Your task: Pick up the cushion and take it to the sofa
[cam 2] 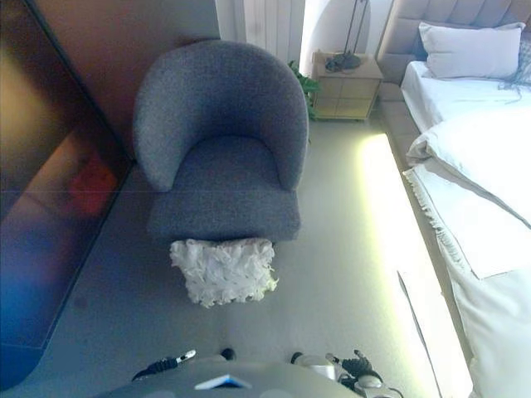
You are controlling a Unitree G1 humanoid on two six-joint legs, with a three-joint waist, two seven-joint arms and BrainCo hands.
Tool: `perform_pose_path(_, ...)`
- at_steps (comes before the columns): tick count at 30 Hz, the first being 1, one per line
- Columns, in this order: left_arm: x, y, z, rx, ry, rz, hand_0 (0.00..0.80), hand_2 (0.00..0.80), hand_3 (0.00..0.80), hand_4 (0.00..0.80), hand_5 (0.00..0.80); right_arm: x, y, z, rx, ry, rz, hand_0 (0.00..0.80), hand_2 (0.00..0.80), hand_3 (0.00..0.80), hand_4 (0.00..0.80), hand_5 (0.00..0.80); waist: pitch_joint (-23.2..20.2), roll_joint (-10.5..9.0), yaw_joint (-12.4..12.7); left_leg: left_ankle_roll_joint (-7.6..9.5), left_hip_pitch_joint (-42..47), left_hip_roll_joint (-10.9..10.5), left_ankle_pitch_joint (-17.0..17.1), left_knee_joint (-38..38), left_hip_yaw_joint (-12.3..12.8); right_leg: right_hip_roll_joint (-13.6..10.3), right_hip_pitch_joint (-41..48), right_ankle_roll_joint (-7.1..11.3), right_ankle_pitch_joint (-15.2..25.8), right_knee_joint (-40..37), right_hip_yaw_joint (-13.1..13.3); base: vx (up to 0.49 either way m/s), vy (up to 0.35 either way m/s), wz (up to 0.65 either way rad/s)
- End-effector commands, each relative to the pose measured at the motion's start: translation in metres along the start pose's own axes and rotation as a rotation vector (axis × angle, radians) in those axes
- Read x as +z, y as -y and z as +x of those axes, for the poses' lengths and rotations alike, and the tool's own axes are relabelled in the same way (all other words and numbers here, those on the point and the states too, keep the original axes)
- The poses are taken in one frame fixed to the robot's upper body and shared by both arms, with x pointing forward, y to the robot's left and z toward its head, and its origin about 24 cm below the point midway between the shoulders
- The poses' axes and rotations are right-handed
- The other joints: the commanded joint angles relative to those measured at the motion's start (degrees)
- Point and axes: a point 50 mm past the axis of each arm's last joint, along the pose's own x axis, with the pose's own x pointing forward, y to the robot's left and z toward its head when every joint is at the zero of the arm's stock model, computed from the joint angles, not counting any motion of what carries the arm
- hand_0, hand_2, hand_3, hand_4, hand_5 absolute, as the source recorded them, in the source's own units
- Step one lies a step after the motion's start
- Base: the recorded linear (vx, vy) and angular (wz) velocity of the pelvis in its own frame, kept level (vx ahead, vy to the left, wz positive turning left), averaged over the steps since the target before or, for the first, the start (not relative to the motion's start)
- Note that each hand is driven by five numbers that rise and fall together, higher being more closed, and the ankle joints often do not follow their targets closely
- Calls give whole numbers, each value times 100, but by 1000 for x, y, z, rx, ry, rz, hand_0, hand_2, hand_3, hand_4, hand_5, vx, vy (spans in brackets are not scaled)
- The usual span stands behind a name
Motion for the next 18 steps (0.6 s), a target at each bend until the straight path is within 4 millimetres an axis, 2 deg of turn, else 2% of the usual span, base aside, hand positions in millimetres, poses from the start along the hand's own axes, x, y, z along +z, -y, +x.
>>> perform_pose_path(1,29,3,2,15,99,-123,0,0,0,0,0,28,-4,3,-9,64,-11,0,0,0,0,0,308,-392,52,264,-484,-354,-497,2155,103,-313,-391,14,229,441,113,-49,-119,20)
perform_pose_path(2,33,8,2,-11,109,-155,0,0,0,0,0,30,0,4,-23,64,-12,0,0,0,0,0,413,-386,100,184,-801,-354,-345,2714,110,-310,-420,-72,167,538,103,-10,-61,12)
perform_pose_path(3,34,11,1,-27,110,-170,0,0,0,0,0,31,3,4,-32,59,2,0,0,0,0,0,459,-346,127,138,-909,-305,-235,2708,101,-283,-423,-95,120,602,104,11,-43,9)
perform_pose_path(5,35,15,1,-34,111,-215,0,0,0,0,0,31,3,4,-42,54,39,0,0,0,0,0,540,-263,208,103,-972,-241,-54,2208,57,-233,-360,-58,-10,704,85,81,38,-3)
perform_pose_path(6,34,15,1,-40,115,-258,0,0,0,0,0,30,3,4,-46,57,50,0,0,0,0,0,568,-150,254,28,-1044,-116,175,1685,69,-111,-302,-50,-151,756,80,101,49,-8)
perform_pose_path(7,34,16,1,-41,115,-258,0,0,0,0,0,30,3,4,-46,57,50,0,0,0,0,0,595,-158,265,24,-988,-125,188,1644,82,-121,-274,-49,-166,766,91,234,82,-3)
perform_pose_path(8,35,17,1,-42,119,-282,0,0,0,0,0,28,2,3,-51,66,45,0,0,0,0,0,641,-20,296,-110,-1065,79,557,795,201,82,-138,-56,-294,719,144,280,67,-3)
perform_pose_path(9,34,17,1,-39,112,-281,0,0,0,0,0,27,1,3,-55,66,42,0,0,0,0,0,658,16,318,-184,-1075,154,771,387,240,174,-27,-62,-358,686,207,397,95,7)
perform_pose_path(11,25,20,0,-43,83,-272,0,0,0,0,0,22,-3,2,-69,54,36,0,0,0,0,0,628,87,381,-316,-1176,414,1213,-416,139,389,221,-131,-590,707,459,523,135,14)
perform_pose_path(14,14,25,-1,-63,54,-285,0,0,0,0,0,14,-5,1,-75,31,-7,0,0,0,0,0,564,102,384,-302,-1338,584,1112,-631,39,425,387,-186,-872,855,765,468,159,5)
perform_pose_path(16,12,26,-1,-64,48,-302,0,0,0,0,0,11,-6,1,-72,21,-29,0,0,0,0,0,547,106,379,-295,-1396,644,1057,-631,-20,403,417,-193,-968,923,849,382,154,-37)
perform_pose_path(18,9,28,-1,-50,31,-371,0,0,0,0,0,3,-4,0,-71,-1,-91,0,0,0,0,0,546,157,376,-278,-1447,815,949,-631,-88,343,482,-185,-1189,1106,944,589,261,-35)
